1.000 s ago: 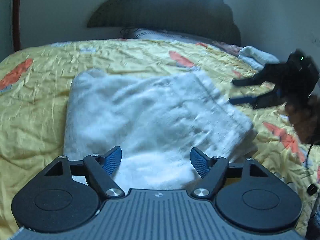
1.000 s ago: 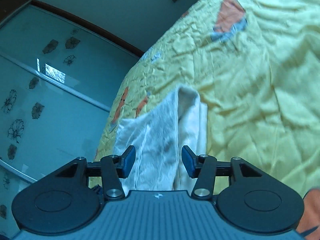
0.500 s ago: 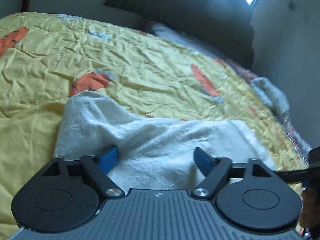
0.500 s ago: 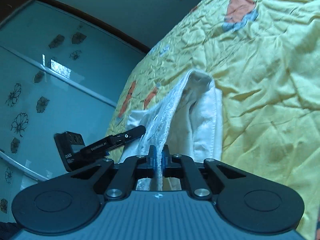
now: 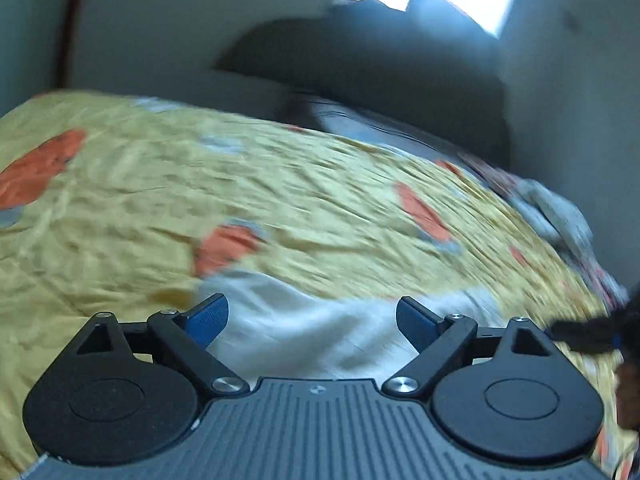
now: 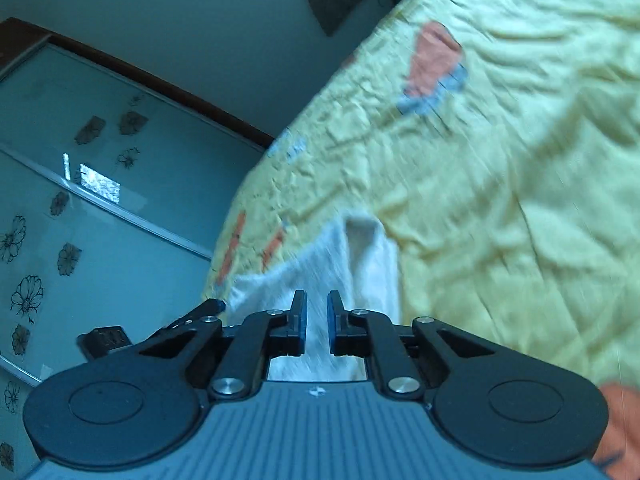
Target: Fold towel
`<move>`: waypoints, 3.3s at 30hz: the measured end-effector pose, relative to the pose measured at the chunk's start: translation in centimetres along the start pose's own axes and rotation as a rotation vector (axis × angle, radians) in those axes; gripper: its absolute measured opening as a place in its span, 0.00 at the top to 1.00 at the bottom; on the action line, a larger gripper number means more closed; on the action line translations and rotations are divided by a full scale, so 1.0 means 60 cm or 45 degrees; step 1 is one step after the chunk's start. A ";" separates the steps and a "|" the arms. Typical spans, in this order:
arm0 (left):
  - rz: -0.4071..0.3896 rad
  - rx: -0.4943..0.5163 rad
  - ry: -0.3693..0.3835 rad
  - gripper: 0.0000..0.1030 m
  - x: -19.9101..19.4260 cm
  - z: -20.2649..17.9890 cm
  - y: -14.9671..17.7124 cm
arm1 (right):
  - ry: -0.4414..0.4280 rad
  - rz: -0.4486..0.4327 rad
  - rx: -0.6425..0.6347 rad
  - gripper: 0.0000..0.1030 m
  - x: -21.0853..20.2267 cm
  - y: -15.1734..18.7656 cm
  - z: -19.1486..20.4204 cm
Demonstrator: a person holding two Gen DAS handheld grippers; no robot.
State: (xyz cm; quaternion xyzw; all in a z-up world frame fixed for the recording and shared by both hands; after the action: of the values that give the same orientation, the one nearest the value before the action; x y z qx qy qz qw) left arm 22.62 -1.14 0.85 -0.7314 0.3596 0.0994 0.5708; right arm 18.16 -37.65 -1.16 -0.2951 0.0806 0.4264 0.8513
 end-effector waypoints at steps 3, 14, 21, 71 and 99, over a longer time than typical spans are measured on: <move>0.084 -0.250 -0.007 0.11 0.030 0.064 -0.011 | 0.012 0.049 -0.015 0.90 0.031 -0.018 -0.001; 0.219 -0.445 0.169 0.16 0.091 0.096 0.002 | -0.013 0.085 -0.003 0.90 0.071 -0.045 -0.015; 0.207 -0.419 0.195 0.12 0.098 0.088 0.001 | 0.008 0.063 0.017 0.90 0.064 -0.053 -0.036; 0.050 0.284 -0.128 0.33 0.048 -0.041 0.073 | 0.239 0.121 -0.235 0.67 0.128 0.079 0.037; -0.050 0.382 -0.166 0.25 -0.212 -0.095 0.233 | 0.370 -0.023 -0.437 0.41 -0.033 0.228 0.133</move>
State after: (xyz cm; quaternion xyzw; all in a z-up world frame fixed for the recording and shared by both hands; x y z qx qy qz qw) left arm 2.98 -2.28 -0.87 -0.6369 0.3184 0.0807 0.6975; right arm 5.46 -28.12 0.16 -0.4947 0.1258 0.3791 0.7718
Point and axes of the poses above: each gripper's, at about its wrist camera, not at the fingertips, and x roughly the way its jaws point, z to its left, y to its underside, the point moved 6 cm from there along x, roughly the way its jaws point, and after that the axes turned 2 degrees about -y, right-handed, at the moved point
